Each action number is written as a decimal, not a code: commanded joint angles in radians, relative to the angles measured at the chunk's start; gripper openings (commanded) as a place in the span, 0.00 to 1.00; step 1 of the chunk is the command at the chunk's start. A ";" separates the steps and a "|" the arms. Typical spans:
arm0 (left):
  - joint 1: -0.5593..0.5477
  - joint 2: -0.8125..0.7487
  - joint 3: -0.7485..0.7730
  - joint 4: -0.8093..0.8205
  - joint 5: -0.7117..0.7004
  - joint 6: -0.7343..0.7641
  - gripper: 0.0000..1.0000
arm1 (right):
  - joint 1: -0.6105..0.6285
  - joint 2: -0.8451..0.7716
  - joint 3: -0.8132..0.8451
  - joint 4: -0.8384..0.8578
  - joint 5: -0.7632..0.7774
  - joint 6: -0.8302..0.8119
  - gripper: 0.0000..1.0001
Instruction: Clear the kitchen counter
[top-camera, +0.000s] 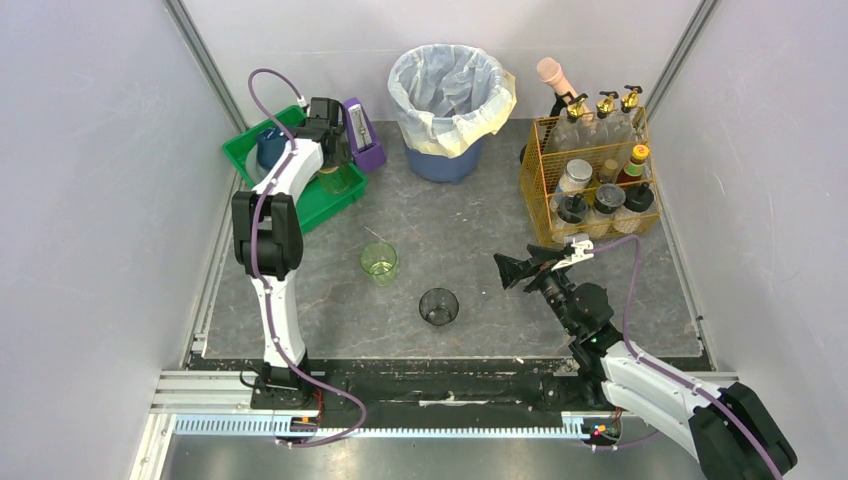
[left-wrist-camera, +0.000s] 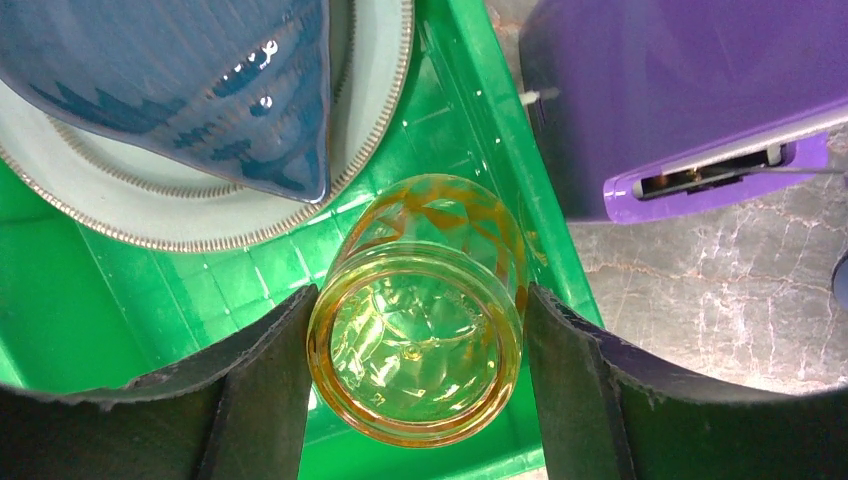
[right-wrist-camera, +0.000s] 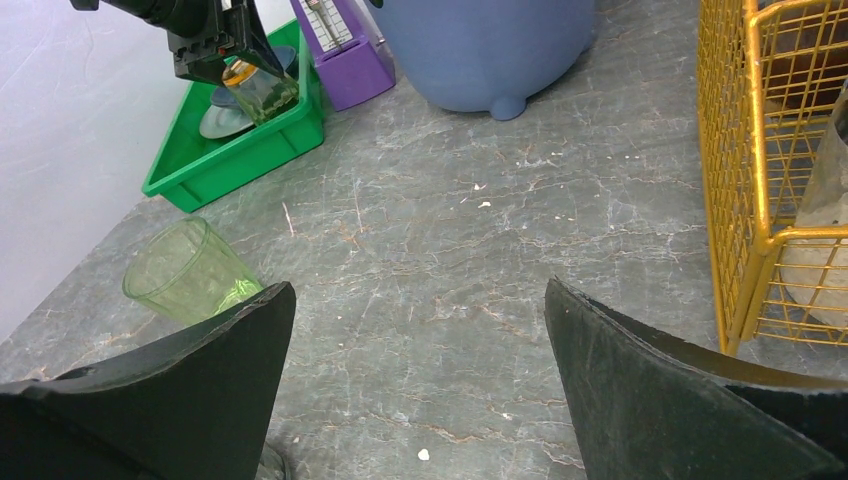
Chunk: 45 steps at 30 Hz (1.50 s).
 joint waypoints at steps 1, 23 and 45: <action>-0.002 -0.088 -0.017 -0.025 0.033 -0.052 0.29 | 0.008 -0.009 -0.010 0.049 0.016 -0.020 0.98; -0.003 -0.053 -0.013 -0.054 0.131 -0.038 0.76 | 0.012 -0.023 0.001 0.030 0.006 -0.034 0.98; -0.048 -0.375 -0.129 -0.069 0.181 -0.082 1.00 | 0.013 0.109 0.144 -0.136 -0.144 -0.030 0.98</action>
